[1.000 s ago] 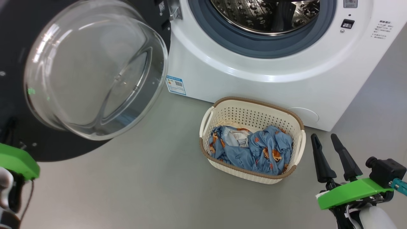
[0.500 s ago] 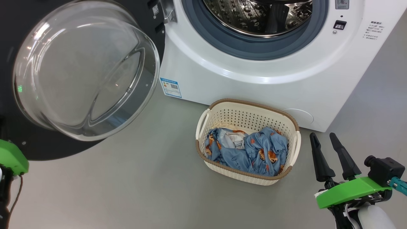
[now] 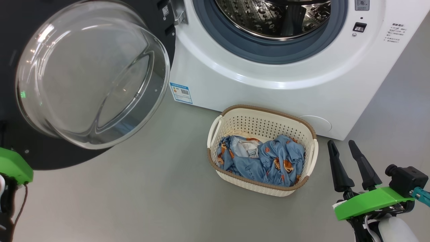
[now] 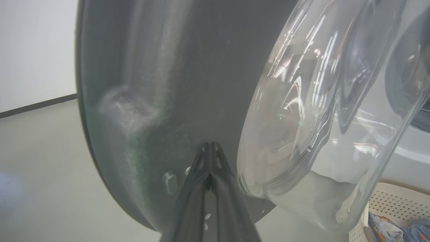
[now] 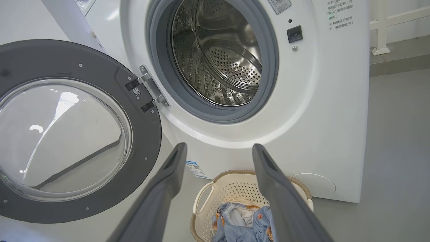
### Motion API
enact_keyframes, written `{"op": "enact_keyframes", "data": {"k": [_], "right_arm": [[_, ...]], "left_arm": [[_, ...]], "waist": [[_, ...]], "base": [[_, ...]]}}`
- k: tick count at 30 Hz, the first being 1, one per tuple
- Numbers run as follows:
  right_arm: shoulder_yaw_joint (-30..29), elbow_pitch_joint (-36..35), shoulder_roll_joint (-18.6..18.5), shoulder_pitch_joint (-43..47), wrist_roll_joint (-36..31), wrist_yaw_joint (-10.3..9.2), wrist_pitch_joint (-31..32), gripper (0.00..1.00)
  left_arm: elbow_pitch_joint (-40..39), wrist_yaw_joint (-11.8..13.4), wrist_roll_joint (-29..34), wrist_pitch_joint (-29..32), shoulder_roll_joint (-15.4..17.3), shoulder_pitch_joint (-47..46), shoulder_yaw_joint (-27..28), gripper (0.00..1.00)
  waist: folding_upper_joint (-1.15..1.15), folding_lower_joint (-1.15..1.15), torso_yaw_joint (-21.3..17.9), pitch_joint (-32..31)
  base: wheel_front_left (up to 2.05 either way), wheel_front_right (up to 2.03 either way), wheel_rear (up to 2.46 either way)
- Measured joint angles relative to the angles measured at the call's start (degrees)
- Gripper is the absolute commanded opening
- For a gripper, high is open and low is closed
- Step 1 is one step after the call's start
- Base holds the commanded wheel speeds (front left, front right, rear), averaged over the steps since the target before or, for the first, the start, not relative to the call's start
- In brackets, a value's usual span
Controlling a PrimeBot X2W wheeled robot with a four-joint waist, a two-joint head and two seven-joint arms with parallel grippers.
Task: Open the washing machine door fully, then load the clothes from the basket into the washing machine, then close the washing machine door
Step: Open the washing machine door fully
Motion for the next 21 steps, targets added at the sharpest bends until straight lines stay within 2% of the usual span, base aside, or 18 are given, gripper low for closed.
{"op": "enact_keyframes", "data": {"k": [7, 13, 17, 18, 19, 20, 21], "right_arm": [[-0.1, 0.0, -0.2, 0.0, 0.0, 0.00, 0.0, 1.00], [-0.1, 0.0, -1.0, 0.2, 0.0, 0.00, 0.0, 1.00], [0.0, -0.2, -1.2, 0.3, 0.0, 0.00, 0.0, 1.00], [0.0, -0.2, -1.3, 0.4, 0.0, 0.00, 0.0, 1.00], [0.1, -0.3, -1.3, 0.4, 0.0, 0.00, 0.0, 1.00], [0.1, -0.3, -1.4, 0.5, 0.0, 0.00, 0.0, 1.00], [0.2, -0.3, -1.5, 0.5, 0.0, 0.00, 0.0, 1.00]], "left_arm": [[-9.1, -0.4, -1.5, -0.3, -1.6, 5.5, 1.0, 0.00], [-20.4, -0.2, -1.6, -0.6, -5.0, 13.7, 1.9, 0.00], [-29.0, 1.3, -1.5, -0.6, -7.1, 18.3, 2.2, 0.31], [-31.2, 1.8, -1.5, -0.6, -7.5, 19.4, 2.3, 0.31], [-33.6, 2.3, -1.3, -0.6, -7.9, 20.6, 2.4, 0.40], [-35.7, 2.6, -1.3, -0.6, -8.3, 21.7, 2.4, 0.61], [-37.4, 2.8, -1.3, -0.6, -8.7, 22.8, 2.3, 0.93]], "waist": [[0.00, 0.00, -0.3, -0.5], [0.00, 0.00, -0.5, -1.3], [0.00, 0.00, -1.1, -2.0], [0.00, 0.00, -1.3, -2.2], [0.00, 0.00, -1.5, -2.4], [0.00, 0.00, -1.8, -2.6], [0.00, 0.00, -2.1, -2.7]], "base": [[0.00, 0.00, 0.00], [0.00, 0.00, 0.00], [0.00, 0.00, 0.00], [0.00, 0.00, 0.00], [0.00, 0.00, 0.00], [0.00, 0.00, 0.00], [0.00, 0.00, 0.00]]}}
